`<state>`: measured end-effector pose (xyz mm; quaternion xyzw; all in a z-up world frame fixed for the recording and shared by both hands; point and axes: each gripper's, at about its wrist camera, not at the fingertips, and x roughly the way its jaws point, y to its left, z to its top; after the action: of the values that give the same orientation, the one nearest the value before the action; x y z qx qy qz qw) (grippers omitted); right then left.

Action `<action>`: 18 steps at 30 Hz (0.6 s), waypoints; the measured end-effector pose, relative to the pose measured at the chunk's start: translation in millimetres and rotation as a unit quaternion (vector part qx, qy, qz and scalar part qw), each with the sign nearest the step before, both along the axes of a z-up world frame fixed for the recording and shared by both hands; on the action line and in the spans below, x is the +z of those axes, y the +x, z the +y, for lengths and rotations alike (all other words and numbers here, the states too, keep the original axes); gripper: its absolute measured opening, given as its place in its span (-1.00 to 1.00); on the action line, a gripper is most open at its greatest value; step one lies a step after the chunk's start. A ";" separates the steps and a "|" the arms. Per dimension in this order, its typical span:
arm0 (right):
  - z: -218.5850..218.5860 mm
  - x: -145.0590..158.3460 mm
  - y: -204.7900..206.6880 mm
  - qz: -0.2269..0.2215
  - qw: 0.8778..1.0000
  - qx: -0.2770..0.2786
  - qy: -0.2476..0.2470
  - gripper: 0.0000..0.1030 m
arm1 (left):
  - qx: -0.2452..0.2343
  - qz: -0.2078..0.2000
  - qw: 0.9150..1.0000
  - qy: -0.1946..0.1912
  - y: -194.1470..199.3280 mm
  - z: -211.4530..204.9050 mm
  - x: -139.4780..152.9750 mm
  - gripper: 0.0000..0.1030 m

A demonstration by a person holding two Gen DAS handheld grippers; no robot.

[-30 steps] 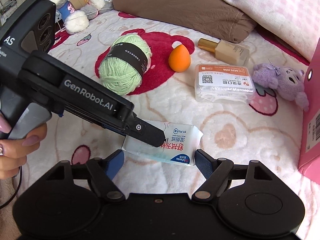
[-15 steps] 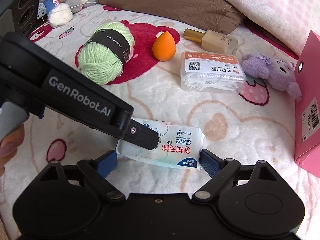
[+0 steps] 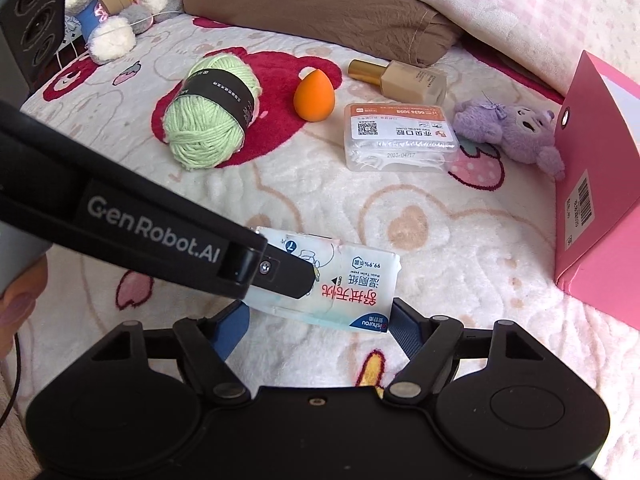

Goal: Organize objects
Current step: 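Carry the white tissue pack with the left gripper into the pink box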

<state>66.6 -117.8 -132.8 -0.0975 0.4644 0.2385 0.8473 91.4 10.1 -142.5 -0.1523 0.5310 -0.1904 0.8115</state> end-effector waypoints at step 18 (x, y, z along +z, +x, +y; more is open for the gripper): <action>-65.5 127.7 -13.6 -0.025 0.999 -0.033 0.024 0.55 | -0.086 -0.078 0.993 0.018 -12.5 -66.5 138.8 -0.39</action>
<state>52.9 -183.3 -5.1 -0.0676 0.4405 0.2186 0.8681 78.9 -56.4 -3.7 -0.0757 0.4807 -0.2612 0.8336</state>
